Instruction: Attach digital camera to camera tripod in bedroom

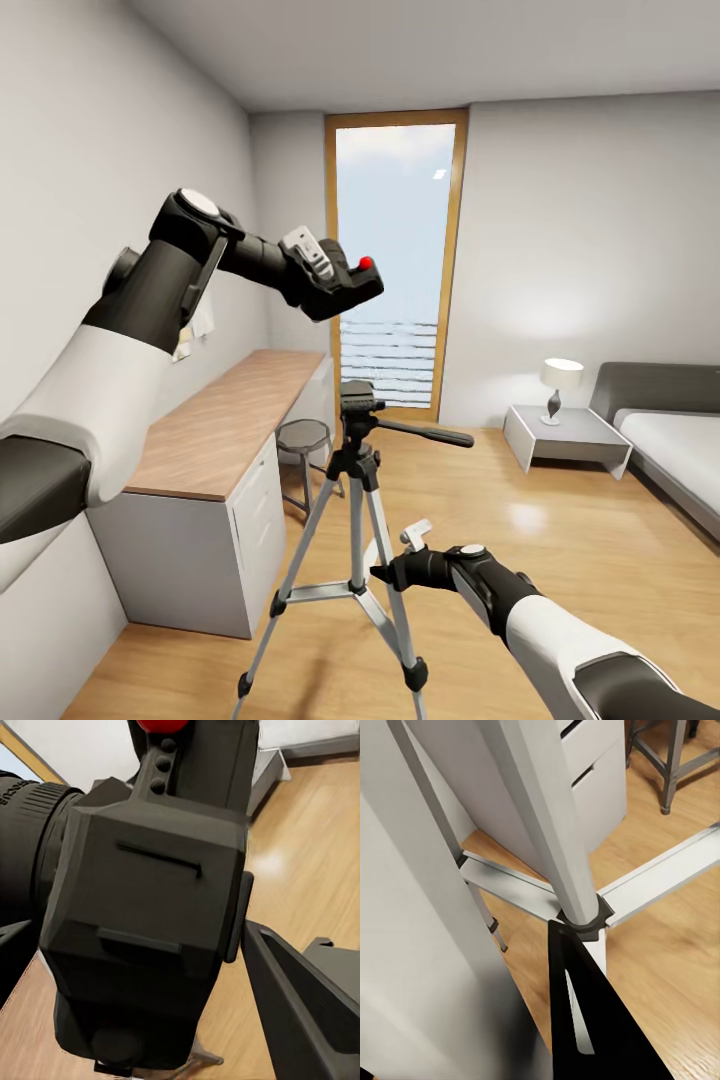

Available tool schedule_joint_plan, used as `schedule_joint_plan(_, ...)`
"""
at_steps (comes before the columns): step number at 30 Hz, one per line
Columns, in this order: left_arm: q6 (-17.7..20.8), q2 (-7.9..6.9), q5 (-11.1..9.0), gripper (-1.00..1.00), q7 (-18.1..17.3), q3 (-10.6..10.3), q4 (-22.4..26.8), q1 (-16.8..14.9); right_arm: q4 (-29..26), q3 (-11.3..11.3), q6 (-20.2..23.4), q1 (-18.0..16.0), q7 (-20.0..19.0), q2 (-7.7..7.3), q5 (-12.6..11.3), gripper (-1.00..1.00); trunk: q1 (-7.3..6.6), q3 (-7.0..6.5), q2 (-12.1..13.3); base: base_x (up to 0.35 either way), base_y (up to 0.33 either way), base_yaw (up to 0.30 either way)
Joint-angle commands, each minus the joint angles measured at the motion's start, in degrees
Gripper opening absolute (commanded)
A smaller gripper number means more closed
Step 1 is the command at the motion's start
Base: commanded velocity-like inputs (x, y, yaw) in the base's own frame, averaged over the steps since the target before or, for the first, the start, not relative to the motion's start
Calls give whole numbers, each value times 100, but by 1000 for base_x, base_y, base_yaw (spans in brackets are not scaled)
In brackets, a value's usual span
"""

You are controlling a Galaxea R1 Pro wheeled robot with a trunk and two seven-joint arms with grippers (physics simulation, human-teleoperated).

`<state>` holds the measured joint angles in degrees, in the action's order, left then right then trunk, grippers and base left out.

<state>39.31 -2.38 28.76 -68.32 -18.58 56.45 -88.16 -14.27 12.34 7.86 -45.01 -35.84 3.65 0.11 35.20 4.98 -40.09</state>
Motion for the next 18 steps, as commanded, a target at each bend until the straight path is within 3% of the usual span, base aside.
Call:
schedule_joint_plan(1,44,-3,27,-100,-31,25,41,-6,27,-41,69,1,-51,4,34,-100,2,12,-6,0,0,0)
schedule_joint_plan(10,43,8,17,-100,-26,311,330,0,28,156,55,1,8,4,-174,-100,2,12,-6,0,0,0)
schedule_joint_plan(18,49,9,20,-100,-45,564,425,1,52,38,27,1,-41,4,-47,-100,2,12,-6,0,0,0)
